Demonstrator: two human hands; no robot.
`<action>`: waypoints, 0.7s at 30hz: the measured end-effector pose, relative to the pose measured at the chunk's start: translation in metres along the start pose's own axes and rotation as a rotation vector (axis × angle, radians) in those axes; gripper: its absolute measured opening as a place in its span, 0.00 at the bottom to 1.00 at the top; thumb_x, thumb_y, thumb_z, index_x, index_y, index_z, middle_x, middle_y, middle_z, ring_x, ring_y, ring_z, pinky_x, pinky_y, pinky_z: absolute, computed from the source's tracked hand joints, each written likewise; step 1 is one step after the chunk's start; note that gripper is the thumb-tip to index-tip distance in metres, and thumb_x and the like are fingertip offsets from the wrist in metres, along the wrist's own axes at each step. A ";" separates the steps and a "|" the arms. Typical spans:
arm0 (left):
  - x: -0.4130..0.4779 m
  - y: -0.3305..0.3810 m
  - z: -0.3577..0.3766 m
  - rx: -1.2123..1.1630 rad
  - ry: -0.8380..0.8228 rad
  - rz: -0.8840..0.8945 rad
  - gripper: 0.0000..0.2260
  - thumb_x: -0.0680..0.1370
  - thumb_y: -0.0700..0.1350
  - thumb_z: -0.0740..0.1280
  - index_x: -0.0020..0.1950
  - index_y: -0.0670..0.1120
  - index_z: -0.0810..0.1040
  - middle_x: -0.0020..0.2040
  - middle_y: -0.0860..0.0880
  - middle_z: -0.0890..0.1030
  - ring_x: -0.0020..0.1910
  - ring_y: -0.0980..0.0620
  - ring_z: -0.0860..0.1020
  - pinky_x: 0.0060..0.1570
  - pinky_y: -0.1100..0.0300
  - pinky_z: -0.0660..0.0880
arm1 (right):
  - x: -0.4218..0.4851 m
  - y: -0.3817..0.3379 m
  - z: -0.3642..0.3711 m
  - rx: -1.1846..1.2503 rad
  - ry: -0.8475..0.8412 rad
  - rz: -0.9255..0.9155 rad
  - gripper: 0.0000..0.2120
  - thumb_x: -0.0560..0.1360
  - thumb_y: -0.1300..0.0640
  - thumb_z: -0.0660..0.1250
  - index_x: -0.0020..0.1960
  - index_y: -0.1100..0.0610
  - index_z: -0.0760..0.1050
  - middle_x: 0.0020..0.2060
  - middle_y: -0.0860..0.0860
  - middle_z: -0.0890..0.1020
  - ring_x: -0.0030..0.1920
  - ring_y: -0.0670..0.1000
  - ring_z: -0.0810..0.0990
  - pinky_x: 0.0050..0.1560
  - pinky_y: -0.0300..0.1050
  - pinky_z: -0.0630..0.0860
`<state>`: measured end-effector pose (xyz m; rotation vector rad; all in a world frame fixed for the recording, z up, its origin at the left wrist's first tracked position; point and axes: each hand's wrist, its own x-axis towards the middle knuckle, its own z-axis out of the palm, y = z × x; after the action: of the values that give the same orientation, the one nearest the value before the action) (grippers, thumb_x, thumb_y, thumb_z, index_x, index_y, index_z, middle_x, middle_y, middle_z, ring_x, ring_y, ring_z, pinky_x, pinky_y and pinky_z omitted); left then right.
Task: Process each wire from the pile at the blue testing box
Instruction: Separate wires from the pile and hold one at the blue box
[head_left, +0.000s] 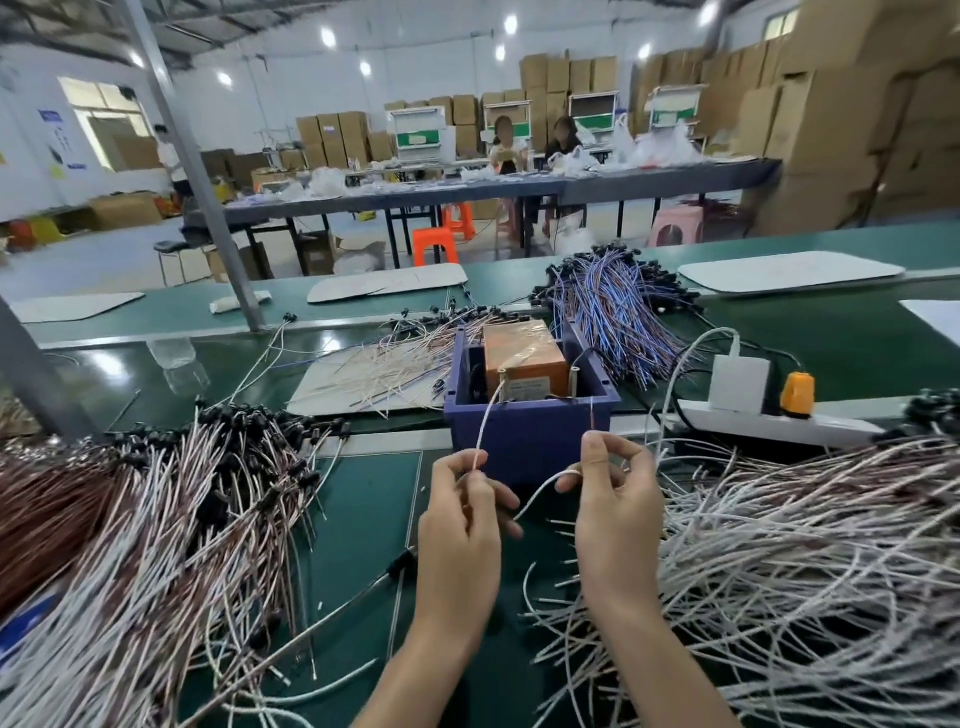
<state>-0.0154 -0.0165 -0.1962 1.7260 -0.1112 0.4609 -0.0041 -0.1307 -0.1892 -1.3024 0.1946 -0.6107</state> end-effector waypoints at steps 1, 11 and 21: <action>-0.001 -0.001 0.000 -0.011 -0.005 -0.013 0.10 0.85 0.44 0.55 0.57 0.59 0.71 0.40 0.52 0.83 0.33 0.52 0.82 0.40 0.62 0.77 | 0.002 0.001 0.001 -0.006 0.017 0.004 0.06 0.82 0.48 0.63 0.52 0.49 0.73 0.32 0.46 0.83 0.32 0.40 0.80 0.33 0.31 0.73; -0.002 -0.005 0.001 -0.098 0.041 -0.019 0.13 0.86 0.43 0.54 0.65 0.59 0.68 0.44 0.52 0.85 0.38 0.51 0.85 0.43 0.69 0.75 | 0.021 0.008 0.007 -0.039 0.099 0.023 0.07 0.82 0.49 0.64 0.51 0.52 0.74 0.28 0.46 0.83 0.30 0.41 0.80 0.32 0.30 0.72; -0.005 -0.006 0.000 -0.155 0.028 -0.078 0.12 0.86 0.43 0.53 0.66 0.56 0.68 0.44 0.50 0.85 0.38 0.49 0.85 0.45 0.66 0.74 | 0.018 0.004 0.010 -0.056 0.061 -0.007 0.05 0.82 0.50 0.65 0.50 0.52 0.75 0.27 0.45 0.82 0.29 0.41 0.78 0.32 0.31 0.72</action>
<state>-0.0180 -0.0158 -0.2035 1.5657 -0.0577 0.4087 0.0170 -0.1313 -0.1868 -1.3403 0.2586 -0.6550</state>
